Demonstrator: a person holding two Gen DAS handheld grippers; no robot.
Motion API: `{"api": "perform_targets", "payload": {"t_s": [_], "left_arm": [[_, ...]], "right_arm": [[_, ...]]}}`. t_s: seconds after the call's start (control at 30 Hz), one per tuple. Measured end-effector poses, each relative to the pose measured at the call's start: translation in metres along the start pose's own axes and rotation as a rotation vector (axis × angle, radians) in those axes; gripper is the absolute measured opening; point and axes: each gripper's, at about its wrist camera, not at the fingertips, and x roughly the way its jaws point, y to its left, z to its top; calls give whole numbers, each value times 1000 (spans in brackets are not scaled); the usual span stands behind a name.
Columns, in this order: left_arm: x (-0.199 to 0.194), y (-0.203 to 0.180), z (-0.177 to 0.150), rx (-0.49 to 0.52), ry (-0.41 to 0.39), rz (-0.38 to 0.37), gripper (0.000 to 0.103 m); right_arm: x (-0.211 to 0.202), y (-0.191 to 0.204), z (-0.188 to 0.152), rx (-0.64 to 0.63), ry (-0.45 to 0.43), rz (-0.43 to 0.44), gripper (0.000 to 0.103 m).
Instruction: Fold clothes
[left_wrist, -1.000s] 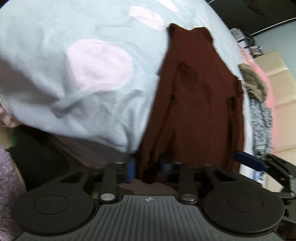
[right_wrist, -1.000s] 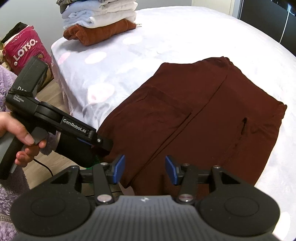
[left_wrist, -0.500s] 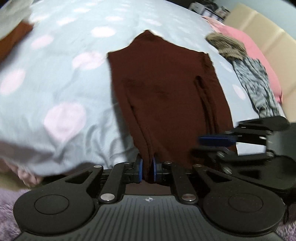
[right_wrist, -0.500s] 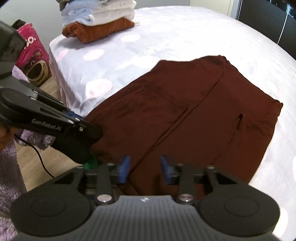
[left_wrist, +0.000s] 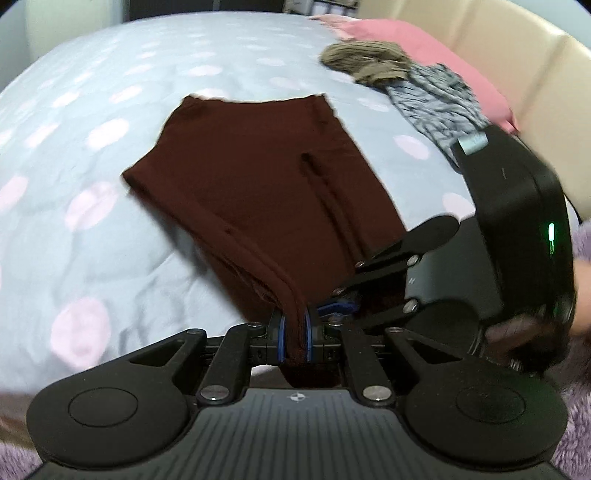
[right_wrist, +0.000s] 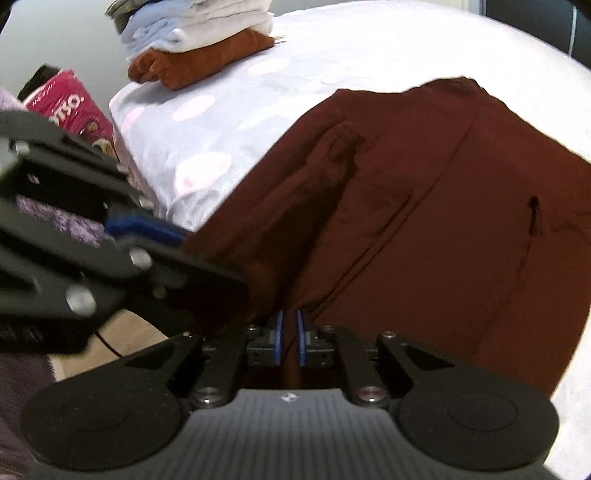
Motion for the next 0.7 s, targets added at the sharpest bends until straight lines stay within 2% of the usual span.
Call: {"api": "perform_targets", "payload": {"t_s": [0.1,0.2,0.33,0.53,0.6,0.7], "left_arm": [[5,-9,2,63,3,-14,8],[19,-22,4,130,21,-21,8],[43,-35,5,188,57,-22,8],[63,-50,3,265,87,7,9],[64,-54,2,288,89,17,12],[64,-61,-1,324,91,31,15]], "right_arm": [[-15,-10,0,22,50,-59,14],[-38,-23,-3,52,14,-128,15],[-52,-41,-10,182,-50,-80,15],[-55,-61,-22,329,-80,-68,19],[-59,-66,-25,389,-113,-22,36],[-60,-62,-24,410,-127,17,41]]}}
